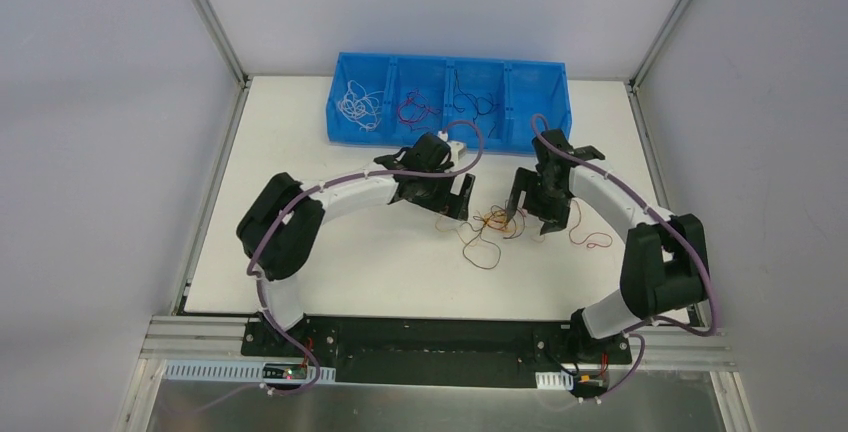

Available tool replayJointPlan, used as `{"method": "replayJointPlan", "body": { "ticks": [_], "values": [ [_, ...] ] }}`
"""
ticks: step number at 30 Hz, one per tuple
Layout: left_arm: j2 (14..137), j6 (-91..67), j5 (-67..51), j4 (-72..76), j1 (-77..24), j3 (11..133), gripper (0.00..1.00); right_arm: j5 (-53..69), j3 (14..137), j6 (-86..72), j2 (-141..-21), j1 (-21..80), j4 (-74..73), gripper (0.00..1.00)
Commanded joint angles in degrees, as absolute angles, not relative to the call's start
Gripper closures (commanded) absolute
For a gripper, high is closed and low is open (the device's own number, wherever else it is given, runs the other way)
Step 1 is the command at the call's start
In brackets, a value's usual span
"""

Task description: Untangle the cables

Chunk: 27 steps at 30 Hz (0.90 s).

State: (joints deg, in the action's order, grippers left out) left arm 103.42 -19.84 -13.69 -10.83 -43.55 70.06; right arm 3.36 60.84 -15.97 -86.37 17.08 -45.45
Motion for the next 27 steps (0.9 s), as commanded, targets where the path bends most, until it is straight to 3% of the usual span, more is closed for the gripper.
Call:
{"method": "replayJointPlan", "body": {
  "ticks": [1, 3, 7, 12, 15, 20, 25, 26, 27],
  "values": [
    [108.1, -17.6, -10.9, -8.9, -44.3, 75.7, 0.01, 4.3, 63.6, -15.5, -89.4, 17.2, -42.6, 0.17],
    [110.4, -17.8, -11.5, -9.4, -44.3, 76.7, 0.07, 4.6, 63.6, -15.4, -91.0, 17.2, -41.7, 0.19],
    [110.0, -18.5, -11.0, -10.1, -44.3, 74.7, 0.52, 3.5, 62.6, -15.0, -92.3, 17.2, -40.4, 0.32],
    [102.3, -19.2, -6.8, -11.7, -42.8, 68.7, 1.00, 0.7, 59.7, -15.0, -91.4, 17.0, -40.2, 0.49],
    [95.7, -19.4, -4.4, -13.8, -40.0, 65.2, 1.00, 0.5, 57.9, -15.4, -89.8, 17.0, -40.1, 0.56],
    [83.4, -17.5, -7.5, -14.9, -32.2, 59.6, 1.00, 2.9, 56.2, -16.5, -85.5, 17.0, -40.2, 0.58],
    [77.5, -15.2, -9.1, -18.0, -30.7, 59.8, 1.00, 6.8, 56.6, -17.9, -83.4, 17.6, -40.1, 0.75],
    [77.1, -15.7, -11.9, -18.0, -30.7, 59.8, 0.93, 7.3, 56.9, -18.1, -83.2, 17.8, -40.1, 0.79],
    [77.0, -16.9, -16.7, -16.5, -31.0, 59.6, 0.77, 7.6, 57.1, -18.3, -83.0, 18.0, -40.3, 0.82]
  ]
}}
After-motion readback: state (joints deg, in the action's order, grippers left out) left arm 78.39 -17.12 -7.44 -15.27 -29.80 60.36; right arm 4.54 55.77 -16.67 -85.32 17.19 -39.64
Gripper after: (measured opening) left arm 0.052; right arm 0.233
